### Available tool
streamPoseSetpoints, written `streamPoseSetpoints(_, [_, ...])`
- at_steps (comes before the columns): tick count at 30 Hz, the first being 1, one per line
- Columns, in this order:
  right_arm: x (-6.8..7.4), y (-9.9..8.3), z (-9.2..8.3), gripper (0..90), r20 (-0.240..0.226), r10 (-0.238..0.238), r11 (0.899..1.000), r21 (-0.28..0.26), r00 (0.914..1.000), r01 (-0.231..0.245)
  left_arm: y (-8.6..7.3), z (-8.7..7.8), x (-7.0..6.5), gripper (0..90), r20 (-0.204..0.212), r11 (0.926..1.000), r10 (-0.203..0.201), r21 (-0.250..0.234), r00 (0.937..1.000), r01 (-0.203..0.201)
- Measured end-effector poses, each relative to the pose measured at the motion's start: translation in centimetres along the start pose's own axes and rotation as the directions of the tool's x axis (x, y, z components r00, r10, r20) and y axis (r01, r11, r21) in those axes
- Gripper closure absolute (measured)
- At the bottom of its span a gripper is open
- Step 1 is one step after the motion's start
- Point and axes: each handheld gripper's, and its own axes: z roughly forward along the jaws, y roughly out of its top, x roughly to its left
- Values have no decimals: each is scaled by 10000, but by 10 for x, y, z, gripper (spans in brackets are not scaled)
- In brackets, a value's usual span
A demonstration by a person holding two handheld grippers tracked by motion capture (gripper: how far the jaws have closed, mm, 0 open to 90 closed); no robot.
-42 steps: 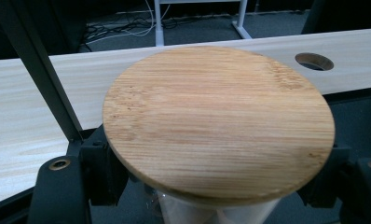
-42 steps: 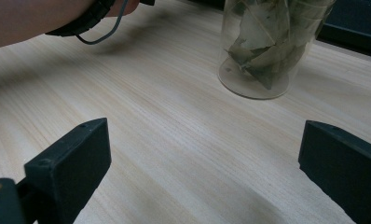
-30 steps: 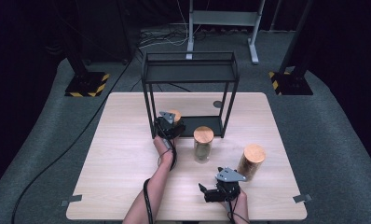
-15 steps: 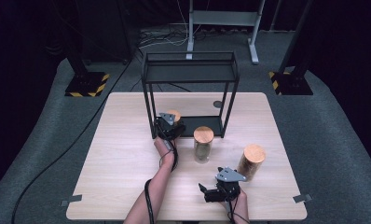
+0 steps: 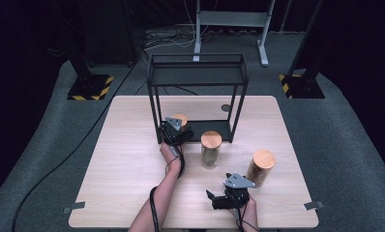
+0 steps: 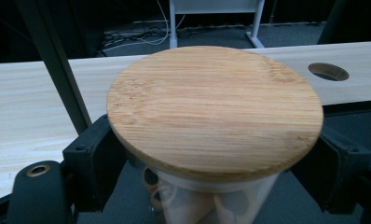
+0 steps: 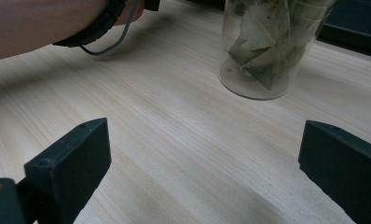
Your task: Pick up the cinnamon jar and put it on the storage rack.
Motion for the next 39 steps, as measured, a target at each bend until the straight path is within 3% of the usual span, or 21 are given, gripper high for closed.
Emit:
streamPoseSetpoints(23, [0,0,0,16,26,-31,10000,26,10000,31,-12,-26,-2,78,161,9996,277,-116,9995,-275])
streamPoseSetpoints(31, [0,0,0,15,12,-12,10000,36,10000,12,-18,-40,5,46,358,9992,380,-156,9986,-375])
streamPoseSetpoints(39, [0,0,1,15,19,-17,10000,54,10000,17,-29,-53,22,14,681,9982,489,322,9965,-512])
